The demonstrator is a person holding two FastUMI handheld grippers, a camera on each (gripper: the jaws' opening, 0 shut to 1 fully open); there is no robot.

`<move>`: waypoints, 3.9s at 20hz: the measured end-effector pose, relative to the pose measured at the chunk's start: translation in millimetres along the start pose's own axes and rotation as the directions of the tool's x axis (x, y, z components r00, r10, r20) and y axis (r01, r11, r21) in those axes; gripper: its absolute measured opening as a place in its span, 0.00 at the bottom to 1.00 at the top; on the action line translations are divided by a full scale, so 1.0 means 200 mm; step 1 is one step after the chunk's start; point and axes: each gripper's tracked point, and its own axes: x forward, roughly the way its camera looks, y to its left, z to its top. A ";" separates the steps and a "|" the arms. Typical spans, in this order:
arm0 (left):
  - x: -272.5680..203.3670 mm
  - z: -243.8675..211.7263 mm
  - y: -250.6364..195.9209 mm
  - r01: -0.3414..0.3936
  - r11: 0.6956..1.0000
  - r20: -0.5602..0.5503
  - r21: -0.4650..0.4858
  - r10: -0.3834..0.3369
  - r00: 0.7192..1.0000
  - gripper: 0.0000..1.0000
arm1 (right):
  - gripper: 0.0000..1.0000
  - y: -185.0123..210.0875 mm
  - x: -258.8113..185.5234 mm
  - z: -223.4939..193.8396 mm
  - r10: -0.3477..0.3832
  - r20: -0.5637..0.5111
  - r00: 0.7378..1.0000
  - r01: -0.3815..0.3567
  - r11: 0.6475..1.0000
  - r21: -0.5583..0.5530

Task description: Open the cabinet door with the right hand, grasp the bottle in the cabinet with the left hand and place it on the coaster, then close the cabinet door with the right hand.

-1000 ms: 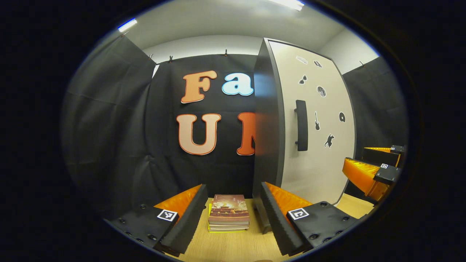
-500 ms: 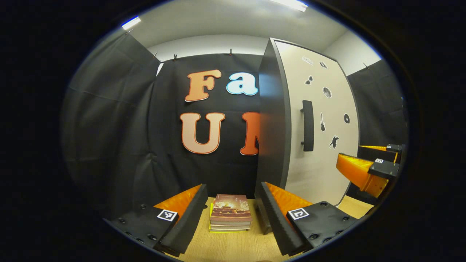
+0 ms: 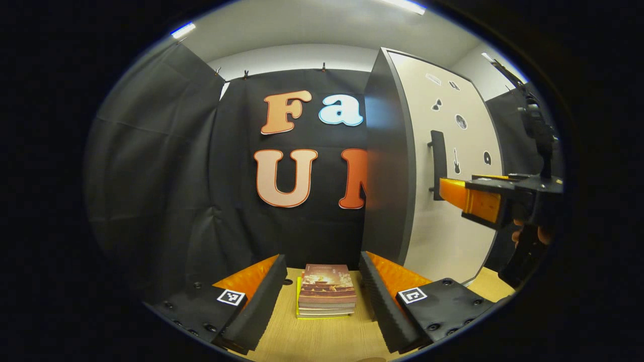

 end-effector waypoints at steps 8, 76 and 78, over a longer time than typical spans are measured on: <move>0.11 -0.06 0.09 0.010 1.000 -0.018 0.012 -0.010 1.000 0.96 | 0.85 0.01 0.25 0.01 -0.023 -0.013 1.000 0.023 0.999 0.046; -0.50 0.13 -1.30 0.262 0.964 0.014 -0.042 -0.261 0.965 0.96 | 0.39 -0.99 -0.54 0.07 -0.234 -0.016 0.972 0.235 0.972 0.024; -0.52 0.15 -1.32 0.263 0.964 0.021 -0.035 -0.262 0.965 0.95 | 0.50 -1.00 -0.56 0.09 -0.246 0.002 0.969 0.246 0.969 -0.010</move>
